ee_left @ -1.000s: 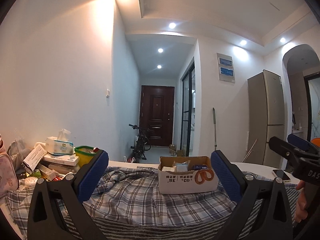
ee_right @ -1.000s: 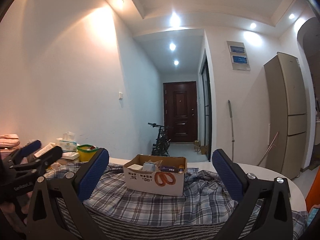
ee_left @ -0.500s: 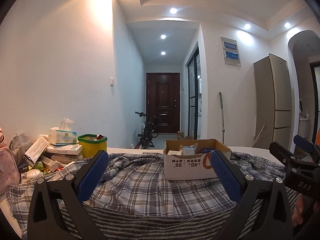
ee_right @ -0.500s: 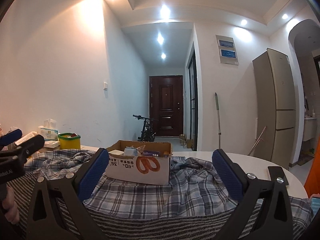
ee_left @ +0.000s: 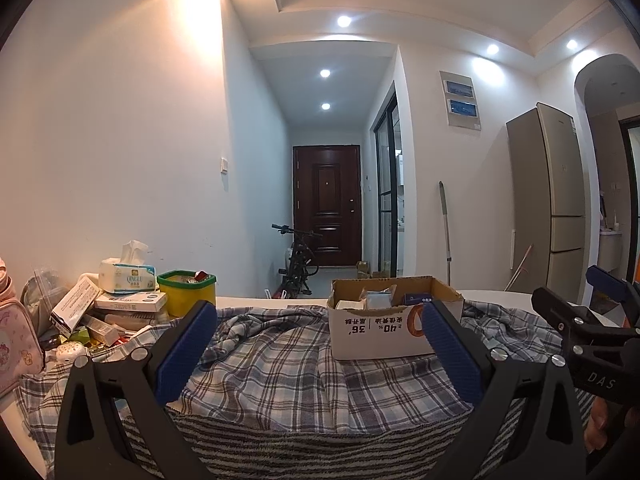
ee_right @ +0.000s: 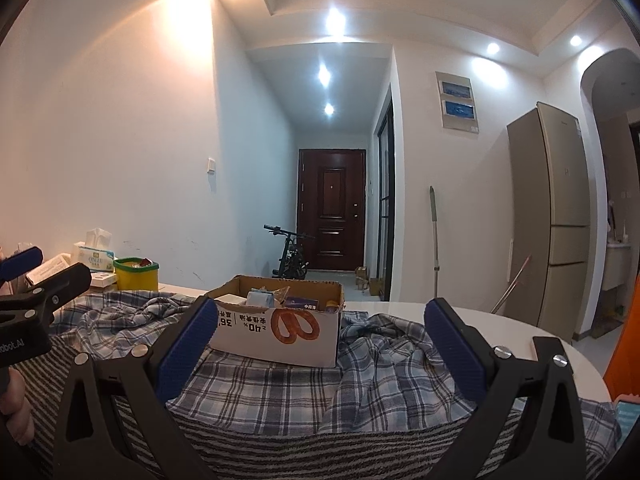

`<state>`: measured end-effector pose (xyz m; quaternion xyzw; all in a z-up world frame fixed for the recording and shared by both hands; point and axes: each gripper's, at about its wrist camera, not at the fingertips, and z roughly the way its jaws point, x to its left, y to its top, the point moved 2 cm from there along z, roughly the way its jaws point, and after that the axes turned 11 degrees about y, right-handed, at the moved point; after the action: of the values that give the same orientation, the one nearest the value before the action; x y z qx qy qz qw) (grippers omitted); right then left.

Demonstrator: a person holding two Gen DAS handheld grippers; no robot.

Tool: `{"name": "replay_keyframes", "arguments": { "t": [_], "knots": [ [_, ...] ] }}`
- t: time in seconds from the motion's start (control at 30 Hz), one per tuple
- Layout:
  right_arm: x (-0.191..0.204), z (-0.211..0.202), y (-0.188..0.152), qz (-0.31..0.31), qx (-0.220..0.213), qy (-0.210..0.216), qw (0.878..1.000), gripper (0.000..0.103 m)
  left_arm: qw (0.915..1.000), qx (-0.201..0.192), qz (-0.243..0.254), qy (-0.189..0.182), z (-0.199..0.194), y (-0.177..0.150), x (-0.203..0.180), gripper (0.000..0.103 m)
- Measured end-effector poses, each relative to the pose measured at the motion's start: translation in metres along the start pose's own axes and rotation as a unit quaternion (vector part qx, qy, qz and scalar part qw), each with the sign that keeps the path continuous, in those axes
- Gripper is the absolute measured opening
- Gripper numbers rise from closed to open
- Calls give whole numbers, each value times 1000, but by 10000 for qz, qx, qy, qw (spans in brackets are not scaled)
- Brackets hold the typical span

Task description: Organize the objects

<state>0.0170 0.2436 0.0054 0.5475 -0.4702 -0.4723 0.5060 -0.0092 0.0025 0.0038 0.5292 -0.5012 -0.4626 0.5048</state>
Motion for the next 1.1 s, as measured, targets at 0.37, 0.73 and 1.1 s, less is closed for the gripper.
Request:
{"name": "replay_keyframes", "arguments": {
  "t": [0.37,0.73,1.1],
  "knots": [
    [-5,-2,2,174,4,-58,9998,103,9998,-77,11,166,-6,-2,-8,103],
    [-9,0,3,224,24,-74,9997,103,9999,-41,29,163,-6,-1,-9,103],
    [-11,0,2,256,3,-116,9996,103,9998,-77,58,166,-6,-1,-8,103]
  ]
}}
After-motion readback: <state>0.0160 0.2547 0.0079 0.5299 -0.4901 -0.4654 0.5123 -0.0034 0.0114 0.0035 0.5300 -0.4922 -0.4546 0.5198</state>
